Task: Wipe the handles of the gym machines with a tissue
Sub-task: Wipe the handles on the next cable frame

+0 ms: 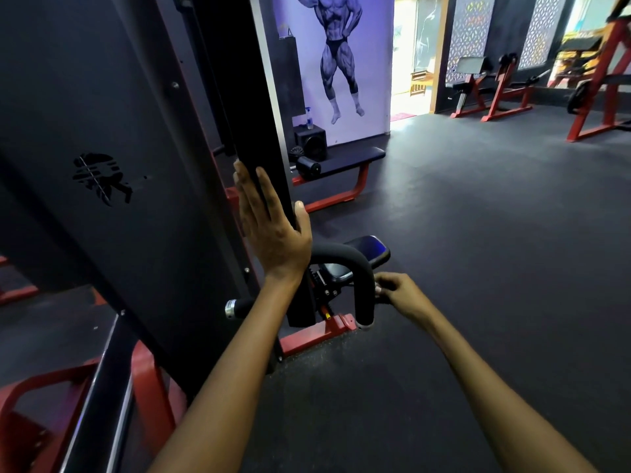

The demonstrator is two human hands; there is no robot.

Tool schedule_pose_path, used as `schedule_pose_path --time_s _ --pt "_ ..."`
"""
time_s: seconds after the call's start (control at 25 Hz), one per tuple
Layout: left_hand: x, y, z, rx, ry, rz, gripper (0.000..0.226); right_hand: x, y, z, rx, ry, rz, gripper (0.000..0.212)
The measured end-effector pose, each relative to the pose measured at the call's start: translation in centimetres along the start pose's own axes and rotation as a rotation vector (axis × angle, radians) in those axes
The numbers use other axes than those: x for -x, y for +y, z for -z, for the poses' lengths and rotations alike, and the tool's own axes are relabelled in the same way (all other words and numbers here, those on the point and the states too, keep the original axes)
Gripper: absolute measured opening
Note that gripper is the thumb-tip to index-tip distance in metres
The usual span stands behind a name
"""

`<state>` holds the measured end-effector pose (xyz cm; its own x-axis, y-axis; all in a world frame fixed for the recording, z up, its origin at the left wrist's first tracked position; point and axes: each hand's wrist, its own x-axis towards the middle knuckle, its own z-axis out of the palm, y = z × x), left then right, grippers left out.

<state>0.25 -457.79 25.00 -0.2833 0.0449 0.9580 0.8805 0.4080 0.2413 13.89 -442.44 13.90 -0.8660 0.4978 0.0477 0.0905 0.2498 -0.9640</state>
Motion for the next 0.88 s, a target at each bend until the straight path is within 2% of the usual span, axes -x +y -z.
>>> schedule_pose_path --time_s 0.08,0.2,0.28,0.4,0.52,0.6,0.68,0.8,0.88 --pt "1.4 -0.1 -0.1 -0.005 -0.041 0.006 0.097 -0.9 -2.2 0.2 0.018 0.001 0.033 0.028" --pt "2.4 -0.4 -0.3 -0.008 -0.069 -0.003 0.093 -0.7 -3.3 -0.8 -0.111 0.160 0.119 0.038" --pt "2.3 -0.4 -0.2 -0.004 -0.068 -0.004 0.091 1.0 -0.4 -2.6 -0.127 0.250 0.050 0.039" --pt "2.3 -0.4 -0.3 -0.016 -0.053 -0.013 0.089 2.0 2.2 -4.4 0.053 0.293 -0.109 0.034" --pt "2.9 -1.0 -0.8 0.002 -0.066 -0.008 0.077 0.0 -0.4 -3.7 0.062 0.380 -0.080 0.030" --pt "3.2 -1.4 -1.0 0.035 -0.090 0.031 0.064 -0.2 -3.2 -3.2 -0.041 0.498 0.036 0.030" --pt "3.5 -1.8 -1.3 0.090 -0.108 0.061 0.060 0.6 -5.9 -3.7 -0.093 0.584 0.238 0.025" --pt "3.2 -1.6 -1.3 0.093 -0.096 0.034 0.063 1.6 -7.4 -4.9 0.229 0.562 0.632 0.025" --pt "2.8 -1.2 -1.1 0.048 -0.062 -0.021 0.078 1.8 -5.6 -5.0 0.367 0.613 0.770 0.021"
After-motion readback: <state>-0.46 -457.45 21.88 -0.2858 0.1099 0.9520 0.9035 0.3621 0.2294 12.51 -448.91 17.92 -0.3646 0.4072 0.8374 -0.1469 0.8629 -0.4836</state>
